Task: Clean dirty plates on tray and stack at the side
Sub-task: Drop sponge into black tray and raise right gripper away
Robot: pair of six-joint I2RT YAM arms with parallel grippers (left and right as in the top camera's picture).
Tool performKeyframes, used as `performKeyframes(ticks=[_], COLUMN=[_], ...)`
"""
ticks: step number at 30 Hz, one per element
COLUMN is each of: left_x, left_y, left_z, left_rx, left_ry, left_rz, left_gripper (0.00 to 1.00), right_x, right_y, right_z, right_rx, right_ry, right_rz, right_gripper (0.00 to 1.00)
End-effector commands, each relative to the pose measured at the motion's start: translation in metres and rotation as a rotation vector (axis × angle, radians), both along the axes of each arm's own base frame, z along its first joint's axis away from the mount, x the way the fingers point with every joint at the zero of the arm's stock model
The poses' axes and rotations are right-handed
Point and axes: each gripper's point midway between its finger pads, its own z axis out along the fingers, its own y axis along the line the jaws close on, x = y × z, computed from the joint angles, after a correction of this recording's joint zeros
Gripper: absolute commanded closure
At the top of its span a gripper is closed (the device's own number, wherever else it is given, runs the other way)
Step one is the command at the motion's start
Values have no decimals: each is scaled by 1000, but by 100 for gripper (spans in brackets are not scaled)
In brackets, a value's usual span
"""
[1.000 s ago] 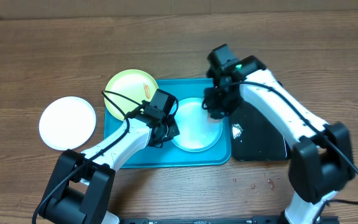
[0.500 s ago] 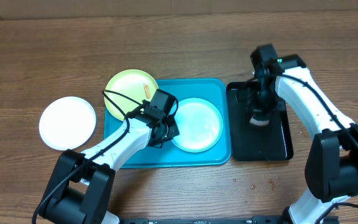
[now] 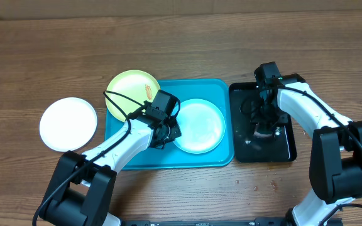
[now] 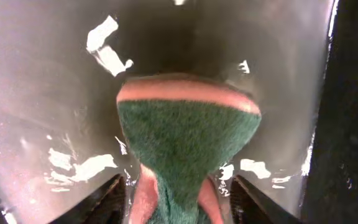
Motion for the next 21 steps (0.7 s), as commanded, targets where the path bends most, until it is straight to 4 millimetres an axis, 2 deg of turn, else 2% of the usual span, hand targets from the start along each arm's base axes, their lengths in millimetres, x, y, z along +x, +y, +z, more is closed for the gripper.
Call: performKeyframes(ticks=[1, 2, 3, 7, 9, 13, 17, 21], left_x=[-4, -4, -4, -5, -5, -7, -7, -8], left_y=[5, 5, 5, 6, 6, 7, 7, 6], left_z=[-9, -9, -9, -9, -9, -12, -15, -16], left_rx=[36, 36, 36, 37, 39, 44, 47, 45], left_ry=[22, 22, 22, 25, 28, 40, 47, 49], left_rz=[-13, -13, -13, -13, -13, -13, -13, -13], left_gripper=[90, 87, 84, 82, 79, 80, 83, 83], right_x=[20, 25, 30, 47, 56, 58, 50, 48], right_y=[4, 3, 1, -19, -36, -75, -112, -137], right_z=[25, 32, 40, 74, 87, 90, 89, 89], right_rx=[35, 36, 37, 40, 41, 37, 28, 23], right_ry=[-61, -70, -79, -119, -145, -161, -147, -161], right_rz=[-7, -12, -20, -81, -131, -260, -356, -424], right_gripper=[34, 23, 19, 16, 11, 0, 0, 0])
